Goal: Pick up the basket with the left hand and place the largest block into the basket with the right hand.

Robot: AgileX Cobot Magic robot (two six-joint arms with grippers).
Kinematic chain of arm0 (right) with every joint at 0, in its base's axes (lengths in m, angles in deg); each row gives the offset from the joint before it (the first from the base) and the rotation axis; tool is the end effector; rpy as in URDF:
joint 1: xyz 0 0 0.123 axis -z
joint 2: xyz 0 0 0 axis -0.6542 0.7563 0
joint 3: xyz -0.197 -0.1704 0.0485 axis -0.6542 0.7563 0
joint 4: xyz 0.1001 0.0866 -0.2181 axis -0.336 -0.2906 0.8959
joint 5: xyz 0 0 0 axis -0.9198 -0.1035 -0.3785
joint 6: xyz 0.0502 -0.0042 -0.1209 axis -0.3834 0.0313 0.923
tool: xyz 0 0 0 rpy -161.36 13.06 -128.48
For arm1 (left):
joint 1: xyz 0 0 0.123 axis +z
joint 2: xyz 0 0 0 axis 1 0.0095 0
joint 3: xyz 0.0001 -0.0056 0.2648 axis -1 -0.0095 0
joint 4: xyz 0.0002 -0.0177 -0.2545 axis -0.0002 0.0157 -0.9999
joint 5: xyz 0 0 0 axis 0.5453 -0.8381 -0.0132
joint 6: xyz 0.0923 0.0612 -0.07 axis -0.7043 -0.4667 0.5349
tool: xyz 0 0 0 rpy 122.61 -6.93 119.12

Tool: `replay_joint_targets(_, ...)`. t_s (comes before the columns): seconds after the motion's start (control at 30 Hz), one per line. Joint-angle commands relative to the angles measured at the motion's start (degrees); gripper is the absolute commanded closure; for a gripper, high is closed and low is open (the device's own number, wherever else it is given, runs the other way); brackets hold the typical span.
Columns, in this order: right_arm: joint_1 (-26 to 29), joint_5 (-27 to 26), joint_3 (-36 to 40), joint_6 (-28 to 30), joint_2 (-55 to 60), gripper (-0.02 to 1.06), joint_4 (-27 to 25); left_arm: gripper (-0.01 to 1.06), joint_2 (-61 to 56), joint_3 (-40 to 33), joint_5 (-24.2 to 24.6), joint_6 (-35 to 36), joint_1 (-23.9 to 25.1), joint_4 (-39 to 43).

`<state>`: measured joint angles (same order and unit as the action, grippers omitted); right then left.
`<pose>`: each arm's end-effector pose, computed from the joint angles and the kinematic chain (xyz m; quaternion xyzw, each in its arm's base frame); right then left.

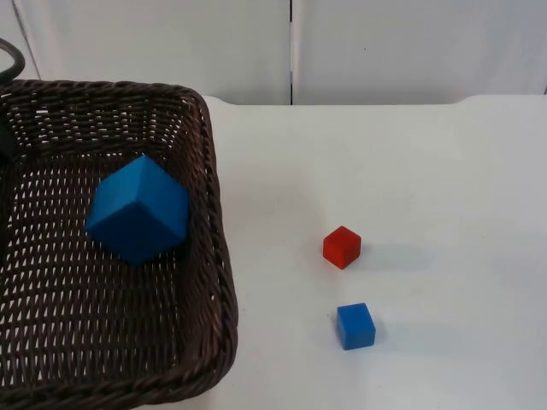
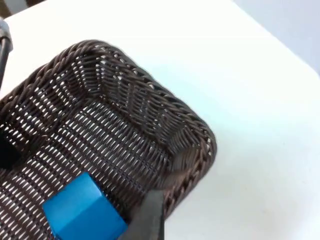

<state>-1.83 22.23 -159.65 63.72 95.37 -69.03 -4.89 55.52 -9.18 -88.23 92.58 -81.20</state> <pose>0.3026 0.3007 0.3190 -0.4205 0.8009 0.1733 0.3895 0.2451 -0.0258 0.1557 -0.1008 0.9761 -0.1578 0.1104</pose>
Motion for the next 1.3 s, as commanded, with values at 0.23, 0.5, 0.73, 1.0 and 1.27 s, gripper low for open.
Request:
replay_joint_targets(0.23,0.3,-1.6,4.7,-0.3,-5.3,0.2,1.1,1.05,-0.6,0.0,-1.1,0.0,0.3,-2.4)
replay_joint_targets(0.5,0.3,-1.9,5.4,-0.5,-5.6,0.2,1.1,1.05,-0.7,0.0,-3.1,-0.2,0.3,-2.4)
replay_joint_targets(0.73,0.3,-2.3,5.4,-1.2,-5.6,0.2,1.1,1.05,-0.7,0.0,-2.8,-0.2,0.3,-2.3)
replay_joint_targets(1.0,0.3,-3.0,5.4,-1.6,-5.6,0.2,1.1,1.05,-0.7,0.0,-3.5,-0.2,0.3,-2.5)
replay_joint_targets(1.27,0.2,-3.8,5.4,-1.6,-5.6,0.2,-0.5,1.05,1.6,0.1,-4.5,-4.4,0.3,-3.5)
